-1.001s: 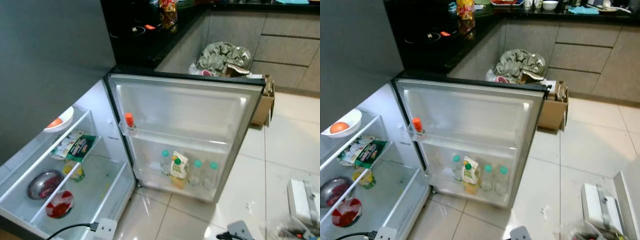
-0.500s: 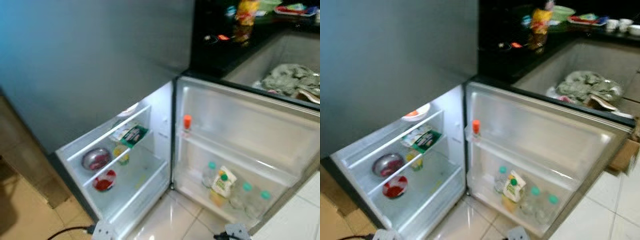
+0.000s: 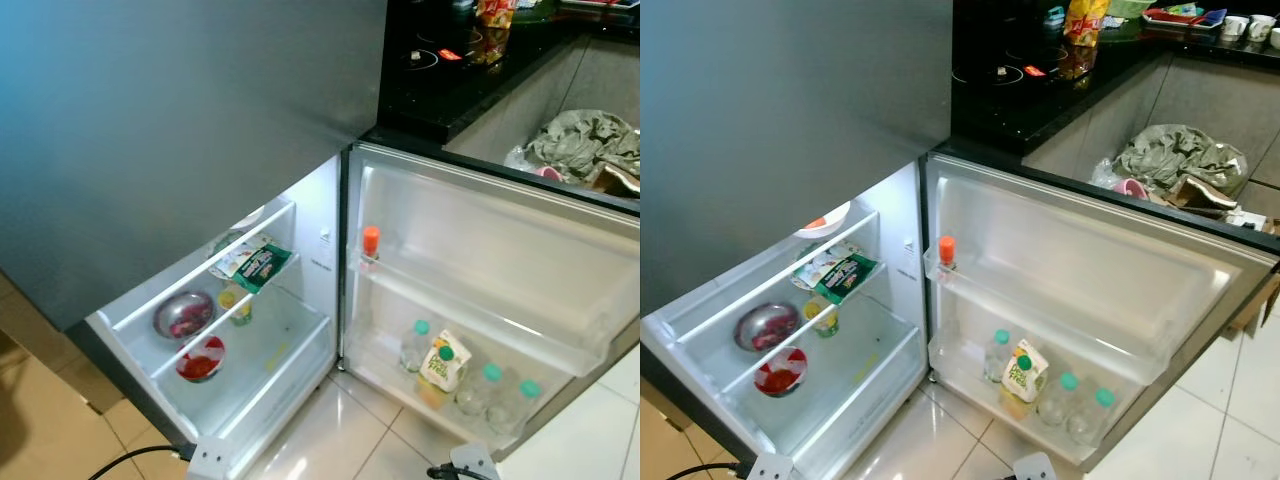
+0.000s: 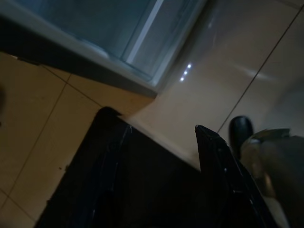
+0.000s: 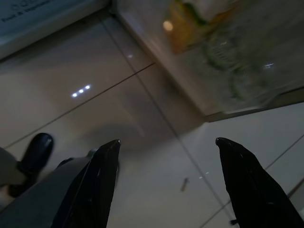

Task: Restocking fridge

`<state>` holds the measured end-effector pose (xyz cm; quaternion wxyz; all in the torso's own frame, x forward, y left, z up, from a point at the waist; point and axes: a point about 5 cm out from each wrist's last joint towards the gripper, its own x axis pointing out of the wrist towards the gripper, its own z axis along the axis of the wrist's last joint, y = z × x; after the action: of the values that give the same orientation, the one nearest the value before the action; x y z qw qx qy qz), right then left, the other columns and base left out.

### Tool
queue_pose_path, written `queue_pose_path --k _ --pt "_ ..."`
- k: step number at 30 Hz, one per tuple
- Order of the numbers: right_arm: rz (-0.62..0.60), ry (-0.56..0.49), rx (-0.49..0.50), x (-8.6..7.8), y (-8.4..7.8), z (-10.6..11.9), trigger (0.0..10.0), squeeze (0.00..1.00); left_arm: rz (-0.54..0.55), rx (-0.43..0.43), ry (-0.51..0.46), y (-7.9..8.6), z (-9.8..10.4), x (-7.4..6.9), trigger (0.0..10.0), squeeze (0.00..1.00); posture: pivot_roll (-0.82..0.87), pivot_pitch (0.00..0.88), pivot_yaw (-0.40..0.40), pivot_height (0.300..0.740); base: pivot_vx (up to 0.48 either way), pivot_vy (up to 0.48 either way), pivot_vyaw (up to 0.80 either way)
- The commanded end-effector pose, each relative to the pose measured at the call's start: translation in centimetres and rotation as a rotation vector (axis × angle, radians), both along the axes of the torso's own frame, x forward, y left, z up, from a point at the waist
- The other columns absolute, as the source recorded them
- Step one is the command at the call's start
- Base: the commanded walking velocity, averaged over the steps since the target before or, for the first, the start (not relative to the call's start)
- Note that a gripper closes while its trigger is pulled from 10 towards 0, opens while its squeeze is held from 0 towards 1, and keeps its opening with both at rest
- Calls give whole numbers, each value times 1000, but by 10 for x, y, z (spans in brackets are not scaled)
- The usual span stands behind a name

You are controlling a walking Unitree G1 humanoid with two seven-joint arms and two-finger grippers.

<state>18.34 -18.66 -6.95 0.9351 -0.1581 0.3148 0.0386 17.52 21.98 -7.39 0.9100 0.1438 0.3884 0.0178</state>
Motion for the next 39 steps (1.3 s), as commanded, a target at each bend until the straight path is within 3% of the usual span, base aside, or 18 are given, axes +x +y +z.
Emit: queue_pose_path --k 1,26,39 --pt "-12 10 0 -4 -4 -2 10000 0 -9 3 15 0 -2 -4 10000 0 -97 116 27 740 0 -480 0" --pt "-11 17 0 -6 -5 -2 10000 0 7 1 10 0 -1 -2 10000 0 -98 115 25 740 0 -472 0" --pt "-9 14 0 -5 -5 -2 10000 0 19 -1 10 0 -2 -2 10000 0 -99 117 24 740 0 -47 0"
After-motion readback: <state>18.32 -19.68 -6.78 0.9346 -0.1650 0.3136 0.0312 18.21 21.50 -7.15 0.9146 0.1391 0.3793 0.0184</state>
